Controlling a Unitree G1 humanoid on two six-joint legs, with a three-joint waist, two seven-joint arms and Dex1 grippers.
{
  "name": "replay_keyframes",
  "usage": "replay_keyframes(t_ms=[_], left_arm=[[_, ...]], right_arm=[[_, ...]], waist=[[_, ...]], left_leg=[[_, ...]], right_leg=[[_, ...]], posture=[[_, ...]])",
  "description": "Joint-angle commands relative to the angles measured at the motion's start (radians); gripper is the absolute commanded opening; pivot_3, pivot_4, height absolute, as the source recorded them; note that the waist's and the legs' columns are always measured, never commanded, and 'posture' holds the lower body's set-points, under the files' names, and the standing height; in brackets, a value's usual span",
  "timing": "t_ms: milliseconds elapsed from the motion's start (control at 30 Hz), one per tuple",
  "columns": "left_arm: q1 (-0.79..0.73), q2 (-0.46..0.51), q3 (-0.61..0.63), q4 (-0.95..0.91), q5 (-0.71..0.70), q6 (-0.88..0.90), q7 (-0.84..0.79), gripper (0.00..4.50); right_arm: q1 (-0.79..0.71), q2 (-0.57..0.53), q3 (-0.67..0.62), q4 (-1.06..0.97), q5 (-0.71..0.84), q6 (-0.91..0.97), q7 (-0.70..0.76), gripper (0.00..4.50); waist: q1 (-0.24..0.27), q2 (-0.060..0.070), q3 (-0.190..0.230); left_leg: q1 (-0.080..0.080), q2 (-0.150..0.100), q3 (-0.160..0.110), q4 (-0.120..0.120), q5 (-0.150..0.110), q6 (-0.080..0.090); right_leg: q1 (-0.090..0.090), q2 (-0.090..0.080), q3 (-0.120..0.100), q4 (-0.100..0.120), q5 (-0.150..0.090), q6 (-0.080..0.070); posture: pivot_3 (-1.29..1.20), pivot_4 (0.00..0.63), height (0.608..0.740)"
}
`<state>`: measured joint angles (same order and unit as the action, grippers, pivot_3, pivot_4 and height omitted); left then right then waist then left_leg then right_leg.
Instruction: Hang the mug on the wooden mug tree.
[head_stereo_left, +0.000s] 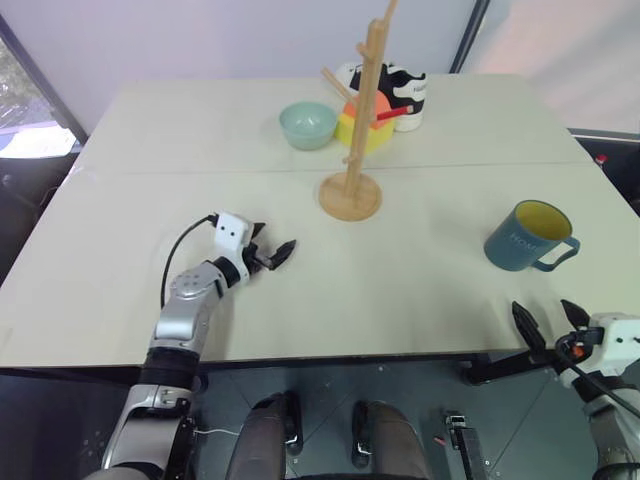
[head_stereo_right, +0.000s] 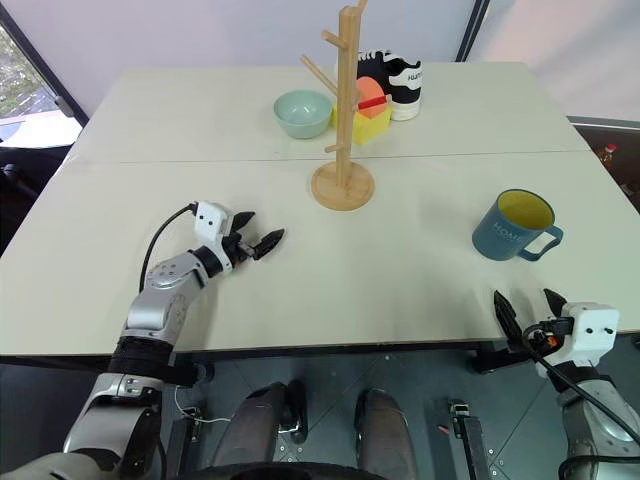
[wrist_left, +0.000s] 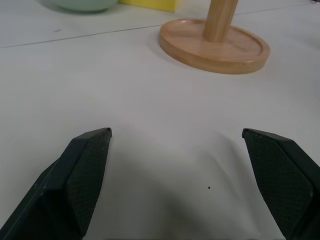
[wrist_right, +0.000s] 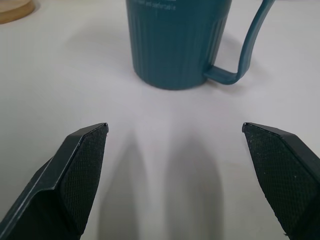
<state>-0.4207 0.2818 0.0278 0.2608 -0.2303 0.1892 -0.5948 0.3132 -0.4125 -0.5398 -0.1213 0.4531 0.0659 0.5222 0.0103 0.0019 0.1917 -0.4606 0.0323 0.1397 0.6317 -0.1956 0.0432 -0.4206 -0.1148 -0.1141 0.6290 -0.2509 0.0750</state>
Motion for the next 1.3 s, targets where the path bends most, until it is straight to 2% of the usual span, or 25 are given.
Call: replay_keyframes(t_ms=[33,400,533,700,867,1067,1300], left_arm=[[0.015,0.007,0.031,-0.06,-0.023,0.01,0.015,4.5],[0.037,0.007,0.035,-0.105,-0.044,0.033,0.014,4.5],[0.033,0.006,0.029,-0.129,-0.073,0.029,-0.032,4.5],[0.077,0.015,-0.055,-0.303,-0.175,0.069,-0.225,4.5],[0.084,0.06,-0.206,-0.466,-0.251,0.167,-0.407,4.5],[0.045,0.058,-0.262,-0.502,-0.248,0.192,-0.429,4.5],[0.038,0.037,-0.26,-0.521,-0.256,0.2,-0.422,4.5]], right_arm=[[0.002,-0.019,-0.026,0.005,0.002,-0.024,0.009,4.46],[-0.017,-0.034,-0.022,0.019,-0.004,-0.018,0.009,4.46],[-0.025,-0.037,-0.025,0.019,-0.008,-0.011,-0.005,4.46],[-0.066,-0.042,-0.033,0.028,-0.03,-0.008,-0.065,4.46],[-0.134,-0.021,-0.031,0.056,-0.066,-0.016,-0.172,4.46],[-0.187,-0.015,-0.023,0.084,-0.11,-0.019,-0.251,4.46],[-0.257,-0.039,-0.031,0.173,-0.14,-0.028,-0.295,4.46]], waist=[[0.0,0.0,0.0],[0.001,0.0,0.0],[0.001,0.0,0.0],[0.001,0.0,0.0],[0.0,0.003,-0.002],[0.0,0.009,-0.006],[-0.003,0.009,-0.006]], left_leg=[[0.0,0.0,0.0,0.0,0.0,0.0],[0.0,0.0,0.0,0.002,0.0,0.0],[0.0,0.0,0.0,0.002,0.0,0.0],[0.0,0.0,0.0,0.002,0.0,0.0],[0.0,0.0,0.0,0.002,0.0,0.0],[0.0,0.0,0.0,0.004,0.0,0.0],[0.0,0.0,-0.001,0.009,-0.001,0.002]], right_leg=[[0.001,0.0,0.0,0.0,0.0,0.0],[0.001,0.0,0.0,0.001,0.0,0.0],[0.002,0.0,0.0,0.001,0.0,0.0],[0.002,0.0,0.0,0.001,0.0,0.0],[0.002,0.0,0.0,0.002,0.0,0.0],[0.003,0.001,0.0,0.003,0.0,0.0],[0.005,0.002,0.0,0.003,0.001,0.001]], posture=[[0.0,0.15,0.735],[0.0,0.15,0.735],[0.0,0.15,0.735],[0.0,0.15,0.735],[0.0,0.15,0.735],[0.0,0.15,0.735],[0.0,0.15,0.735]])
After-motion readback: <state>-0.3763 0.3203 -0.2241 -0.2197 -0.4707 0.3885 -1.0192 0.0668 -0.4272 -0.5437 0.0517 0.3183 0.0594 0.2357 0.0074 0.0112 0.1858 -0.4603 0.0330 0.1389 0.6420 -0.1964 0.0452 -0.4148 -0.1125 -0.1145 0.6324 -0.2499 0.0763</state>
